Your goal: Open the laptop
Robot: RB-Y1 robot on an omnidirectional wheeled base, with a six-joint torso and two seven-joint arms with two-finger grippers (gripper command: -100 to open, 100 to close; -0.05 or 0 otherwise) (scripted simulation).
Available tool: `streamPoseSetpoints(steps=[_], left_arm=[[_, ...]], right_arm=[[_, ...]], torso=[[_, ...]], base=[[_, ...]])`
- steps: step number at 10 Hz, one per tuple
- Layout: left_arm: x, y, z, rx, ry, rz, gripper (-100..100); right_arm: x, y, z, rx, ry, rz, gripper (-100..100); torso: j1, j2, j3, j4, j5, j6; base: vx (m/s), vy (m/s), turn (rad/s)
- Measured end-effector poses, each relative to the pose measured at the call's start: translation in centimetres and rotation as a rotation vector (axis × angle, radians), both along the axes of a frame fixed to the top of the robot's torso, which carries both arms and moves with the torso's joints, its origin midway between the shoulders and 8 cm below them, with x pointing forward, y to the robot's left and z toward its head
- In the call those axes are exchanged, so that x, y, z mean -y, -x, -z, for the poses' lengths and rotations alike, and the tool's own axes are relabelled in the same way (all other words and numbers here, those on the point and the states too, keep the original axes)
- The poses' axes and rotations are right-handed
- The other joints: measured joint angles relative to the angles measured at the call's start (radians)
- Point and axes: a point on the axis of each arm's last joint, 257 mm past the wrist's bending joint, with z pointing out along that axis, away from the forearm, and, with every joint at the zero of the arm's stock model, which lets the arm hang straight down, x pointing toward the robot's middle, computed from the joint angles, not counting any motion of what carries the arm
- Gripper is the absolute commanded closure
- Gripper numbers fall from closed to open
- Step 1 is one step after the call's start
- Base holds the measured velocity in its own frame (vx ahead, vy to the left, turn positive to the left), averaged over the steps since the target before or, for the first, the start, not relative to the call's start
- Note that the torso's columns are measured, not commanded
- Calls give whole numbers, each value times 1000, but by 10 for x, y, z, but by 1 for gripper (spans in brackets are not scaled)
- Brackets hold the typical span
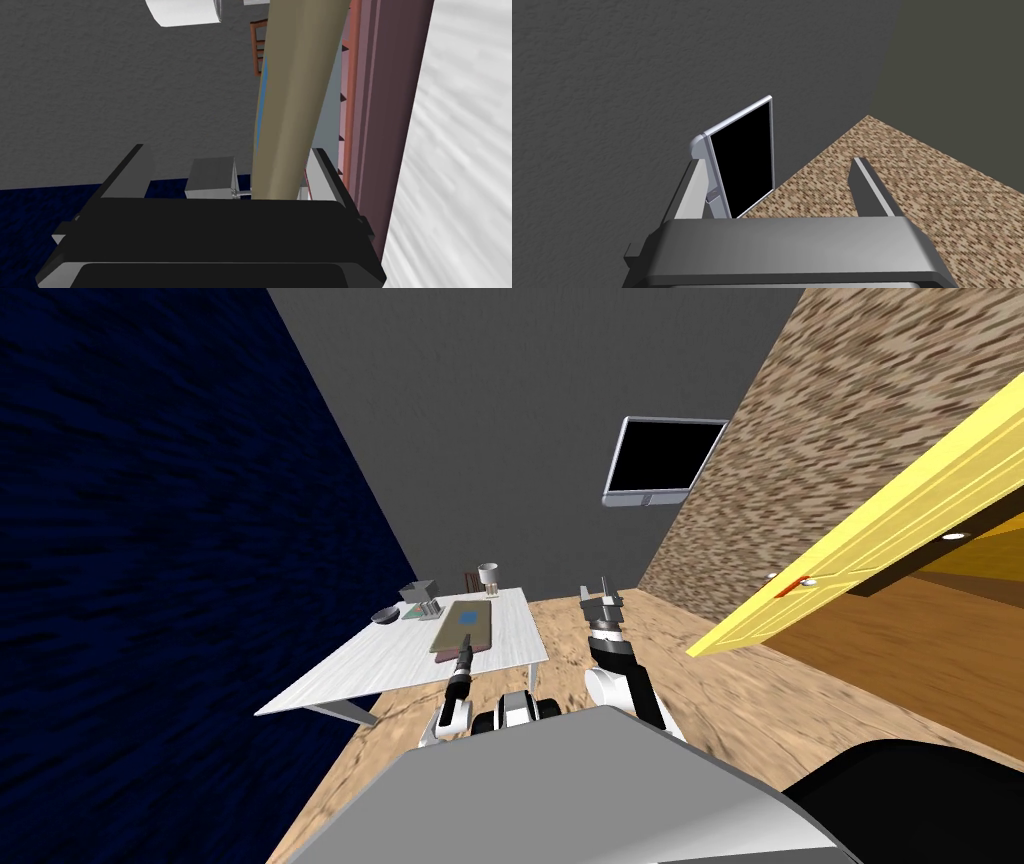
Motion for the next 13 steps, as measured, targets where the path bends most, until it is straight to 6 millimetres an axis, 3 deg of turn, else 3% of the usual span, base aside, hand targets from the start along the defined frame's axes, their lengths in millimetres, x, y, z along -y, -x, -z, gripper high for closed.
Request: streamPoseSetpoints(steps=[5,7,8,13], left_arm=[[8,-36,-31,-1,1,15,-100],[11,-46,-35,-3,1,18,-100],[11,-47,-34,-5,0,18,0],[11,-45,-29,-17,0,17,0]], right_arm=[[0,0,0,0,0,0,0],[0,0,0,0,0,0,0],[0,0,0,0,0,0,0],[0,0,0,0,0,0,0]], torso=[[0,1,1,1,0,0],[0,-1,-1,0,0,0],[0,-2,-1,0,0,0],[1,0,0,-1,1,0]], base=[[-66,5,27],[-33,1,13],[0,0,0],[0,0,0]])
